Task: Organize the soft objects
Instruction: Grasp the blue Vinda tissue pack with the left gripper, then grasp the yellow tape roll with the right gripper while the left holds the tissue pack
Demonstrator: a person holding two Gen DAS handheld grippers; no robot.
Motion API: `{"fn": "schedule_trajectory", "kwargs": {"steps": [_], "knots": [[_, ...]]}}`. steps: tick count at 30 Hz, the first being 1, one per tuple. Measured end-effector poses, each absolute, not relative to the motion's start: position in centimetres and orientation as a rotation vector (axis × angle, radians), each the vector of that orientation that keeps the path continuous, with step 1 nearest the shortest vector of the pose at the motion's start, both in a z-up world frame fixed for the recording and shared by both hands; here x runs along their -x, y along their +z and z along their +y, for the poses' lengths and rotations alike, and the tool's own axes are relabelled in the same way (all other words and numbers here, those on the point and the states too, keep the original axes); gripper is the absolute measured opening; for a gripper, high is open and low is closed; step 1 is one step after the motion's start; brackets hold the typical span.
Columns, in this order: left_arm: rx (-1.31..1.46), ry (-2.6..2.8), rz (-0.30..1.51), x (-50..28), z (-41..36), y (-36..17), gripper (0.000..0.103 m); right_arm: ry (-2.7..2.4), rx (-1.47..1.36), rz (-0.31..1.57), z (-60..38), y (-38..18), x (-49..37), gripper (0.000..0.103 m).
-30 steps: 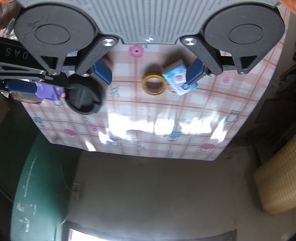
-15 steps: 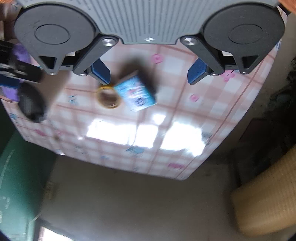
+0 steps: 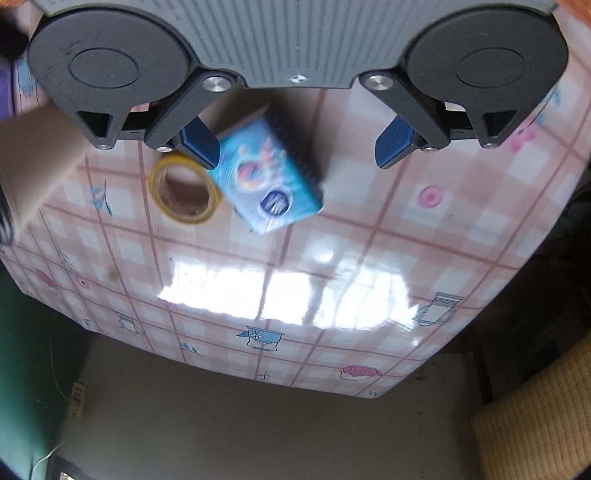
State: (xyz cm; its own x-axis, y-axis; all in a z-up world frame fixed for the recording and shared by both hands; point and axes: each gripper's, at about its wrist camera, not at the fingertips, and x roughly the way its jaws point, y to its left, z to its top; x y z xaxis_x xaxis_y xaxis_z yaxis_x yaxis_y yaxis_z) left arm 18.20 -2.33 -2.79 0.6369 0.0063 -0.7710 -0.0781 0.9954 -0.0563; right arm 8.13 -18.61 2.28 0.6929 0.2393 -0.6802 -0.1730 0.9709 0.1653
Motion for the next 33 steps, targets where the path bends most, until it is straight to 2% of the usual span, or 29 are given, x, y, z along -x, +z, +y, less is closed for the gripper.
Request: {"fn": "schedule_trajectory", "kwargs": {"steps": [4,13,20,21,23,25,33], "knots": [[0.098,0.047,0.88,-19.9,-2.3,-3.6,0.101,0.236,-0.083,0.772,-18.2,2.0,-8.5,0.079],[0.105,0.106,0.843,-18.7,2.3,-2.8,0.1,0.277,-0.064,0.783,-16.7,0.5,-9.3,0.079],[0.07,0.088,0.863,-19.1,0.2,-3.6,0.101,0.276,-0.059,0.78,-14.6,-0.8,-10.2,0.079],[0.069,0.086,0.869,-19.2,0.2,-4.0,0.099,0.276,-0.058,0.777,-14.3,-1.0,-10.2,0.079],[0.027,0.101,0.844,-18.8,-0.1,-4.3,0.087,0.273,-0.058,0.774,-13.9,-1.3,-10.5,0.079],[-0.027,0.103,0.816,-18.2,0.1,-4.2,0.054,0.267,-0.067,0.772,-13.5,-1.6,-10.9,0.08],[0.0,0.126,0.798,-15.8,3.6,-2.5,0.053,0.167,-0.06,0.787,-10.4,-3.4,-15.1,0.082]]}}
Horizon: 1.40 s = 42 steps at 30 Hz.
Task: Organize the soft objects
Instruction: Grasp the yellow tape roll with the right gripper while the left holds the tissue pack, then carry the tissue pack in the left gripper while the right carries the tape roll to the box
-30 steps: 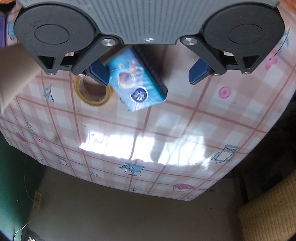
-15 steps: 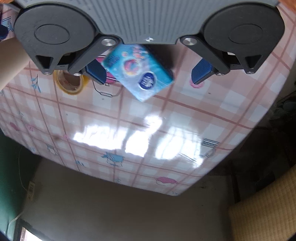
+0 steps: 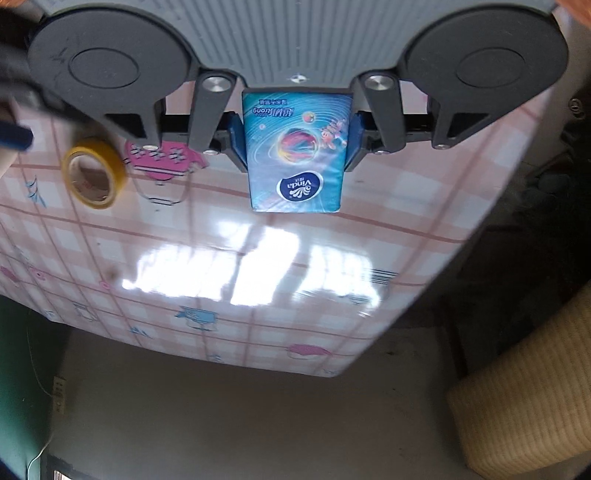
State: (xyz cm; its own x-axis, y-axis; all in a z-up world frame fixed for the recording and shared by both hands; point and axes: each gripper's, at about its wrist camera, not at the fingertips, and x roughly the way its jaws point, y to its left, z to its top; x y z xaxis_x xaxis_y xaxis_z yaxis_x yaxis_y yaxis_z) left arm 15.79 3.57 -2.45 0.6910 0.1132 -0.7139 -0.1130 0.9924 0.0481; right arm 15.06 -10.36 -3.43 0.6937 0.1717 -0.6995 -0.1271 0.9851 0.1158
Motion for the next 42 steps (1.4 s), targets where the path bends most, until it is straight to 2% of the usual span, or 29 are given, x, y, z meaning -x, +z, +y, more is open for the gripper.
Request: {"fn": "schedule_trajectory", "kwargs": {"steps": [10,11,12,13,18,34,42], "knots": [[0.067,0.116,0.81,-14.9,5.7,-2.2,0.053,-0.028,-0.091,0.815,-9.1,-6.1,-20.5,0.091],[0.07,0.11,0.809,-14.9,5.7,-2.2,0.053,-0.013,-0.088,0.815,-9.2,-6.0,-20.6,0.089],[0.071,0.108,0.808,-14.9,5.7,-2.2,0.053,0.013,-0.085,0.801,-9.2,-5.9,-20.5,0.072],[0.071,0.108,0.805,-14.9,5.7,-2.1,0.053,0.028,-0.066,0.809,-9.2,-5.7,-20.4,0.071],[0.064,0.104,0.789,-14.4,5.4,-1.2,0.053,0.091,-0.027,0.808,-9.1,-4.4,-18.6,0.071],[0.032,0.095,0.74,-12.7,3.0,4.4,0.053,0.242,0.01,0.733,-11.4,6.1,-12.8,0.071],[0.031,0.077,0.721,-11.8,1.7,6.1,0.053,0.251,0.003,0.729,-12.5,7.7,-11.6,0.071]]}}
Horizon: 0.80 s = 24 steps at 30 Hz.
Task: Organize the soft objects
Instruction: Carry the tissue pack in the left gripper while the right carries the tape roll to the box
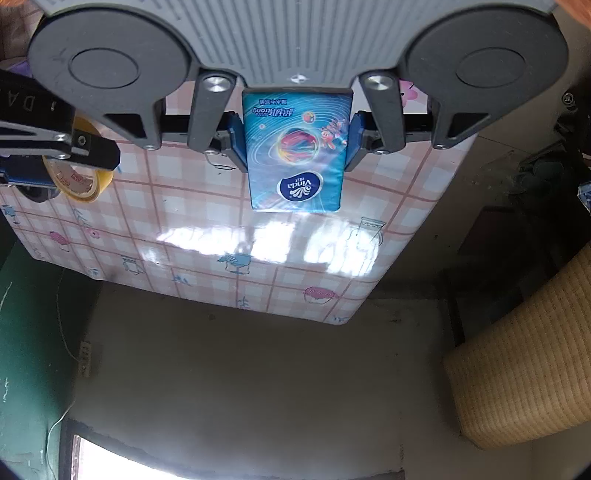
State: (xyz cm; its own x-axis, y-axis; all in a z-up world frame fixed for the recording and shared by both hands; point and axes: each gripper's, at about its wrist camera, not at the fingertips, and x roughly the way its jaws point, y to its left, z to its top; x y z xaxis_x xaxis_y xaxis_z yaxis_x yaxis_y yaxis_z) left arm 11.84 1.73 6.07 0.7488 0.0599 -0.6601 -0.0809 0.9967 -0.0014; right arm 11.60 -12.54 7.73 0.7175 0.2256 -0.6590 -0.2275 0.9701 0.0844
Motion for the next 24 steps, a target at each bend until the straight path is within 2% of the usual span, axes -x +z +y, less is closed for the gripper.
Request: {"fn": "schedule_trajectory", "kwargs": {"steps": [24], "knots": [[0.019,0.006,0.711,-12.2,-2.0,7.5,0.053,0.203,-0.02,0.721,-16.4,9.7,-11.0,0.071]]}}
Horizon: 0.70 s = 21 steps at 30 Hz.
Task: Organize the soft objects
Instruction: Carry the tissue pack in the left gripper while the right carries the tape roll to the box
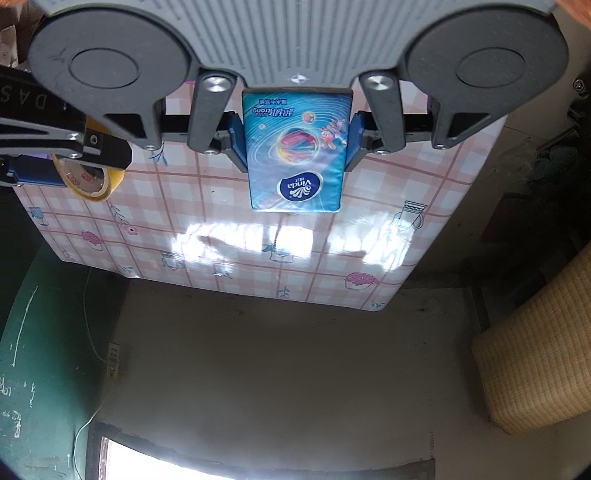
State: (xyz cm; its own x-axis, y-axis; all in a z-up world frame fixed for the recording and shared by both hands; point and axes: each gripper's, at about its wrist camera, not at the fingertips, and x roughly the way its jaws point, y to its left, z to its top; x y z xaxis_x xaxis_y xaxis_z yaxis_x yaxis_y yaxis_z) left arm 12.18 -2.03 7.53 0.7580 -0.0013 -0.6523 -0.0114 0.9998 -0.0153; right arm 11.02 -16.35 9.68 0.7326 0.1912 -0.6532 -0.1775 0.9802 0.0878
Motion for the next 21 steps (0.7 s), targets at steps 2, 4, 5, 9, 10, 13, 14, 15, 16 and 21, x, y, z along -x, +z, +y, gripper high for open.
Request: {"fn": "schedule_trajectory", "kwargs": {"steps": [2,4,5,9,10,13,14,15,16,21], "knots": [[0.018,-0.001,0.711,-12.3,-2.3,7.5,0.053,0.201,-0.022,0.721,-16.6,9.7,-11.0,0.071],[0.019,-0.007,0.711,-12.5,-2.5,7.6,0.053,0.195,-0.02,0.719,-16.9,9.8,-11.0,0.071],[0.018,-0.01,0.71,-12.5,-2.7,7.6,0.053,0.193,-0.022,0.719,-17.1,9.9,-11.1,0.071],[0.011,-0.031,0.71,-12.6,-3.5,7.6,0.053,0.182,-0.023,0.718,-17.7,10.0,-11.1,0.071],[0.01,-0.035,0.711,-12.6,-3.7,7.6,0.053,0.18,-0.024,0.718,-17.8,10.0,-11.1,0.071],[0.01,-0.048,0.712,-12.7,-4.3,7.6,0.053,0.177,-0.024,0.719,-18.4,10.0,-11.1,0.071],[0.009,-0.052,0.712,-12.7,-4.5,7.6,0.053,0.175,-0.025,0.72,-18.6,10.0,-11.1,0.071],[0.008,-0.054,0.712,-12.7,-4.6,7.6,0.053,0.172,-0.026,0.721,-18.8,10.0,-11.1,0.071],[0.006,-0.059,0.712,-12.7,-4.8,7.6,0.053,0.169,-0.026,0.721,-19.0,10.0,-11.1,0.071],[0.003,-0.077,0.715,-12.7,-5.7,7.6,0.053,0.154,-0.034,0.72,-20.0,10.0,-11.0,0.071]]}}
